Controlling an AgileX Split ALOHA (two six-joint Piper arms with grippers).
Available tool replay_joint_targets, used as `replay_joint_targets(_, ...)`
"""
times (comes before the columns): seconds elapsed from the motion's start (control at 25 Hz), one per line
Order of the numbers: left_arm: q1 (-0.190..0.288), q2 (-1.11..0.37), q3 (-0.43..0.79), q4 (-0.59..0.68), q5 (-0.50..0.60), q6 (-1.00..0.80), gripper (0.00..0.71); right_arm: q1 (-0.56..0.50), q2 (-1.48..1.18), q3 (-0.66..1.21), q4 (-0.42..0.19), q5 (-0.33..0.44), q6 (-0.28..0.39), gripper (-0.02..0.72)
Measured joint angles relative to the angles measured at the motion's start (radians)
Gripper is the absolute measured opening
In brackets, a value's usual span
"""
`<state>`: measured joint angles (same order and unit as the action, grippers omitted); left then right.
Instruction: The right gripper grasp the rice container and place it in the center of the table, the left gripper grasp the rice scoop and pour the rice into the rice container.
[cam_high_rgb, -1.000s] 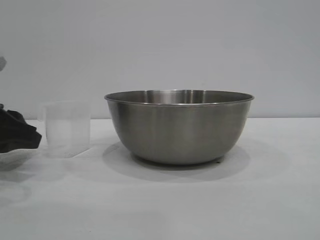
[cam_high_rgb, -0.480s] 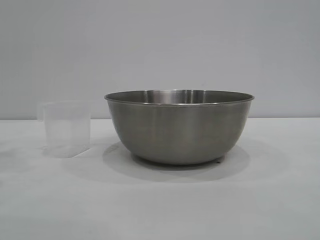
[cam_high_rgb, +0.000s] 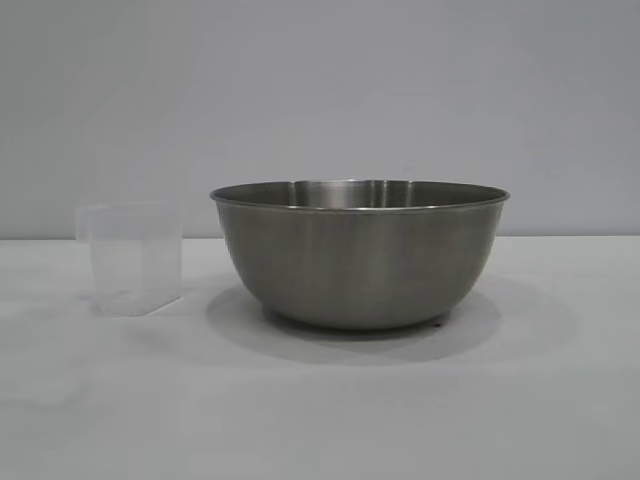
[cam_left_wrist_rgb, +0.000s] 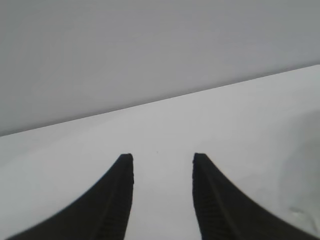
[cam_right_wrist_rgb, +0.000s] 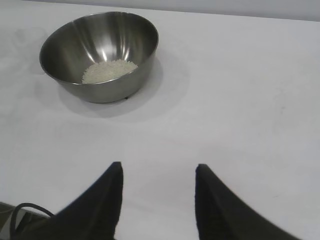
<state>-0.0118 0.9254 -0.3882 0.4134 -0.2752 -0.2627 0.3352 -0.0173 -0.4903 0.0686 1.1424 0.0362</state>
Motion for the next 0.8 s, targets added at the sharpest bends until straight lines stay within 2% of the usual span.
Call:
replay_joint_targets(0.24, -0.073, -0.364, 0.006, -0.014, 0.431, -0.048, 0.237, 0.000, 0.000, 0.000, 0.000, 0.000, 0.000, 0.282)
replay_joint_targets(0.48, -0.083, -0.629, -0.050, -0.142, 0.888, -0.005, 0.237, 0.000, 0.000, 0.000, 0.000, 0.000, 0.000, 0.282)
replay_joint_targets(0.56, -0.083, -0.687, -0.090, -0.190, 0.999, 0.083, 0.237, 0.000, 0.000, 0.000, 0.000, 0.000, 0.002, 0.282)
replay_joint_targets(0.8, -0.083, -0.794, -0.143, -0.406, 1.235, 0.329, 0.237, 0.000, 0.000, 0.000, 0.000, 0.000, 0.002, 0.282)
